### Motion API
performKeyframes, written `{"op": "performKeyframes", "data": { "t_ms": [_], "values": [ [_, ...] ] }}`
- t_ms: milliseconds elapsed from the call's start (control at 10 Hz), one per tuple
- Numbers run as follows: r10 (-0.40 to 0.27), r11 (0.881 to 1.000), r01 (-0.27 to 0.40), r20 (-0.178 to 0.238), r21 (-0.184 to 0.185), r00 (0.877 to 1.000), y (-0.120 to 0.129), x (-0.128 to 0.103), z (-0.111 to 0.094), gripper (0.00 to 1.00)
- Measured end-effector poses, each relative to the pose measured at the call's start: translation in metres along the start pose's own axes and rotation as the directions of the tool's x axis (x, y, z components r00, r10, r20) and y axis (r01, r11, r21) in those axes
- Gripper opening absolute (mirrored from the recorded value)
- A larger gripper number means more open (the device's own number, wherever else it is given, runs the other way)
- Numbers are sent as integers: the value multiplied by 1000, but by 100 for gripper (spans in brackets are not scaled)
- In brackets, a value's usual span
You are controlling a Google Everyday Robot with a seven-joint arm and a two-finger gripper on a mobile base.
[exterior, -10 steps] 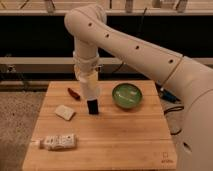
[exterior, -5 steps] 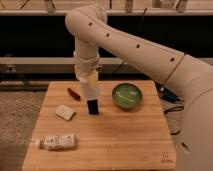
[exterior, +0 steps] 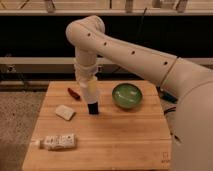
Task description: Place the ceramic cup over the eraser
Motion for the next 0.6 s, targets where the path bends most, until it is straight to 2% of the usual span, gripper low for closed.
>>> {"op": "performKeyframes", "data": {
  "t_ms": [100,600],
  "values": [
    [3,1000,-3,-9,-25,1000,0,3,0,0],
    [25,999,-25,0,-49,1000,-5,20,23,0]
  ]
}}
